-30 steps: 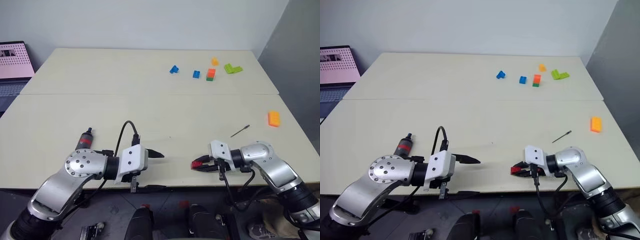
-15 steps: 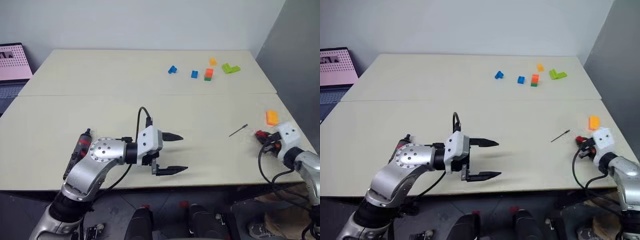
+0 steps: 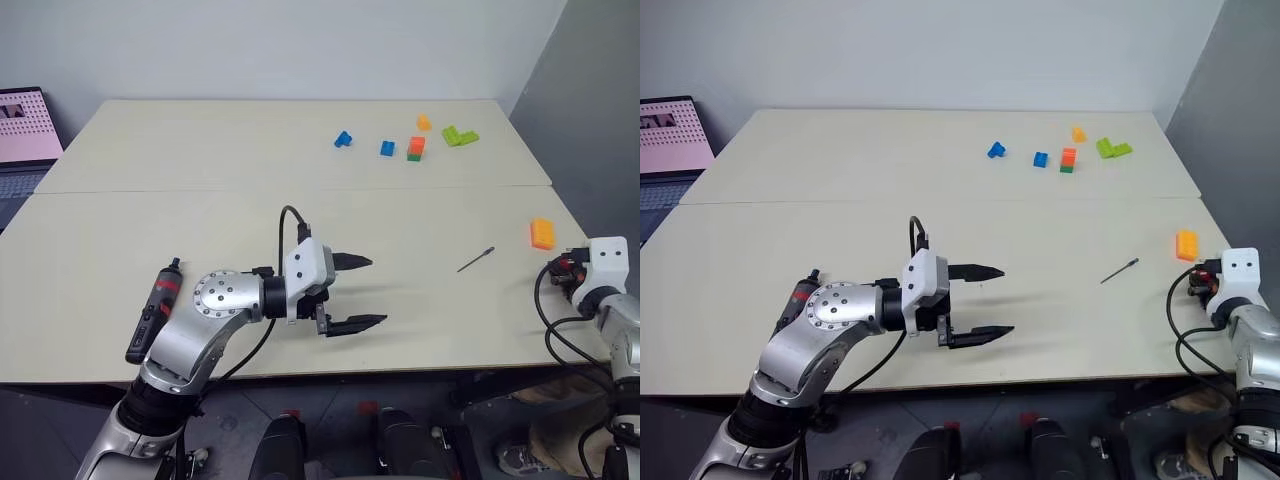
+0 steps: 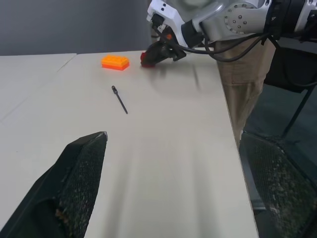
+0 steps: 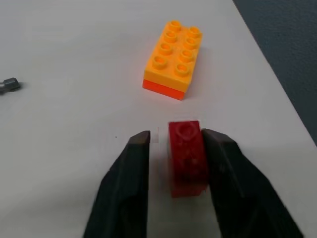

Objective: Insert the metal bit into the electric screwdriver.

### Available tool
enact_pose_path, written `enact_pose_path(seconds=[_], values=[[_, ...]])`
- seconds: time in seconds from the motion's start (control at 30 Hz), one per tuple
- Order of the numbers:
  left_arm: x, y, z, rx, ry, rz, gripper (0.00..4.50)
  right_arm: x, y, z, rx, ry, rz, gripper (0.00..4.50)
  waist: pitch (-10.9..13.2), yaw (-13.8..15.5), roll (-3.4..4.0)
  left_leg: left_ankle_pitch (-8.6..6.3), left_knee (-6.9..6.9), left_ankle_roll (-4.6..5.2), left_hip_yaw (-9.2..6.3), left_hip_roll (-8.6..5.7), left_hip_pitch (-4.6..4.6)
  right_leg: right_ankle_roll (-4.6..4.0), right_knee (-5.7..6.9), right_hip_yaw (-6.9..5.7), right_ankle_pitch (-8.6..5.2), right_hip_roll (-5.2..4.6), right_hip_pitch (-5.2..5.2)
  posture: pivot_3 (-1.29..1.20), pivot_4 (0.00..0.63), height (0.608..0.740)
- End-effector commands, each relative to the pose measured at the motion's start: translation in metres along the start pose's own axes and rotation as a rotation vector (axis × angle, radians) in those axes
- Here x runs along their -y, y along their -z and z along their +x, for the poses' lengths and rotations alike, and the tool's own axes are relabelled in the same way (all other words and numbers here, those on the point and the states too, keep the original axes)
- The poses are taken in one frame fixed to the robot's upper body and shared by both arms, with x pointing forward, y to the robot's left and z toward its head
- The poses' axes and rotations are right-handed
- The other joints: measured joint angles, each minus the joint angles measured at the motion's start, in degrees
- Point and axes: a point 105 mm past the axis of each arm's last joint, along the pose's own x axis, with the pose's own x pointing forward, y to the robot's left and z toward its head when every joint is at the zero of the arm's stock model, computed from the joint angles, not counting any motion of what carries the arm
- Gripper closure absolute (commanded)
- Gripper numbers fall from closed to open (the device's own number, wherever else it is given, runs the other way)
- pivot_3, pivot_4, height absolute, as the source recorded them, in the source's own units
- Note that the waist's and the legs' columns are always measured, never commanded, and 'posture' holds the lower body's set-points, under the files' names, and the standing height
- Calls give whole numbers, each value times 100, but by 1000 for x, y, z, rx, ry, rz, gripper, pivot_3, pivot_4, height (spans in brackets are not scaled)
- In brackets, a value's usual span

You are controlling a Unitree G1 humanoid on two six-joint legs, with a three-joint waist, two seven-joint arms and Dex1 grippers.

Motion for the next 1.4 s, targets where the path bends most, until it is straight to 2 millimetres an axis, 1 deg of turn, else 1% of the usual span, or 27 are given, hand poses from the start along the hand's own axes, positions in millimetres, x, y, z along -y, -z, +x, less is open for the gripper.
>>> enact_pose_path(seconds=[0.03, 0.1, 0.17, 0.2, 0.27, 0.37, 0.43, 0.47, 0.5, 0.53, 0.6, 0.63, 0.7, 0.77, 0.8, 0.9, 1.0, 1.07, 1.17, 1.27, 1.37, 1.4], values=[[-2, -9, -2, 31, -27, 37, 0, 8, -14, -5, 58, 29, 24, 1672, 0, 0, 0, 0, 0, 0, 0, 0, 0, 0, 0, 0, 0, 0, 0, 0, 150, 740], [-6, -6, -4, 19, -66, 14, 0, 12, -21, -12, 90, 34, 23, 1106, 0, 0, 1, 0, 0, 0, 1, 0, 0, 0, 0, 1, 0, 0, 0, 0, 150, 740], [-12, -4, -10, -4, -111, 7, 0, 13, -27, -18, 123, 22, 2, 655, -1, 2, 1, 0, -1, 0, -1, 0, 0, 0, 0, 0, 0, 0, 0, 0, 150, 740], [-14, -3, -14, -14, -132, 9, 0, 12, -31, -21, 142, 4, -12, 375, -1, 2, 1, 0, -1, 0, -1, 0, -1, 0, -1, -1, 0, 0, 0, 0, 150, 740], [-22, 2, -26, -58, -217, -5, 0, 6, -45, -31, 201, -59, -89, 26, -1, -7, 2, 0, -1, 0, -1, 0, -1, 0, -1, 0, 0, 0, 0, 0, 150, 740], [-35, 14, -44, -167, -348, -49, 0, -16, -67, -45, 296, -209, -175, 26, 0, -29, 3, 0, -3, 0, 0, 1, 2, 0, 0, 2, -1, 0, -1, 0, 150, 740], [-40, 14, -54, -156, -417, -101, 0, -38, -79, -55, 350, -342, -203, 26, 0, -42, 3, 0, -1, 0, -1, 1, 3, 1, 2, 1, 0, 0, -1, 0, 150, 740], [-43, 12, -59, -141, -466, -121, 0, -52, -85, -60, 372, -423, -222, 26, 0, -47, 3, 0, -1, 0, -2, 1, 4, 1, 2, 1, 0, 0, 0, 0, 150, 740], [-46, 11, -62, -134, -499, -134, 0, -61, -88, -64, 384, -475, -234, 26, 1, -49, 3, 0, 0, 0, -3, 1, 5, 2, 2, 0, 0, 0, 0, 0, 150, 740], [-47, 11, -66, -132, -531, -181, 0, -78, -91, -70, 390, -566, -265, 26, 1, -47, 1, 0, 0, 0, -4, 2, 4, 2, 2, 0, 0, 0, 0, 0, 150, 740], [-51, 10, -78, -119, -612, -259, 0, -118, -94, -85, 387, -791, -325, 26, 2, -41, -1, 0, 1, 0, -11, 2, 2, 2, 1, -8, 0, 0, 2, 0, 150, 740], [-53, 8, -85, -113, -656, -271, 0, -135, -96, -92, 383, -890, -342, 26, 3, -42, -3, 0, 0, 0, -10, 2, 3, 2, 1, -8, 0, 0, 2, 0, 150, 740], [-58, 6, -98, -119, -734, -284, 0, -152, -101, -99, 389, -998, -357, 26, 4, -50, -5, 0, 0, 0, -10, 3, 2, 2, 0, -7, 0, 0, 1, 0, 150, 740], [-64, 4, -112, -133, -806, -275, 0, -164, -107, -103, 394, -1075, -379, 26, 6, -40, -7, 0, -1, 0, -11, 3, 2, 2, -1, -9, 0, 0, 1, 0, 150, 740], [-68, 6, -123, -154, -859, -289, 0, -170, -110, -105, 398, -1118, -395, 26, 7, -34, -9, 0, 0, 0, -10, 2, 1, 2, -2, -9, 0, 0, 1, 0, 150, 740], [-76, 10, -154, -272, -997, -295, 0, -189, -117, -111, 407, -1254, -444, 26, 14, -34, -21, 0, 1, 0, -11, 2, 1, 2, -2, -10, 0, 0, 0, 0, 150, 740], [-79, 12, -177, -382, -1080, -330, 0, -203, -124, -118, 422, -1357, -458, 26, 19, -36, -30, 0, -2, -1, -15, 3, 0, 1, -4, -15, 0, 0, -1, 0, 150, 740], [-83, 13, -191, -425, -1133, -367, 0, -209, -127, -121, 424, -1411, -450, 26, 20, -18, -32, 0, -3, -1, -17, 3, -3, 1, -5, -18, 0, 0, -4, 0, 150, 740], [-90, 20, -227, -526, -1249, -502, 0, -218, -133, -131, 426, -1533, -440, 26, 27, 4, -43, -1, -2, -1, -15, 1, -7, 1, -11, -18, 0, -2, -2, 0, 150, 740], [-95, 23, -243, -586, -1298, -567, 0, -223, -135, -133, 428, -1576, -452, 26, 30, -15, -49, -1, -4, -1, -21, 5, -5, 1, -7, -26, 0, 1, -5, 0, 150, 740], [-95, 33, -253, -669, -1298, -629, 0, -229, -135, -134, 440, -1604, -471, 26, 31, -14, -49, -1, -7, -2, -20, 6, -6, 1, -10, -26, 0, 0, -5, 0, 150, 740], [-94, 40, -255, -689, -1293, -679, 0, -231, -135, -135, 445, -1618, -475, 26, 30, -13, -49, -1, -9, -2, -19, 5, -6, 1, -10, -26, 0, -1, -6, 0, 150, 740]])
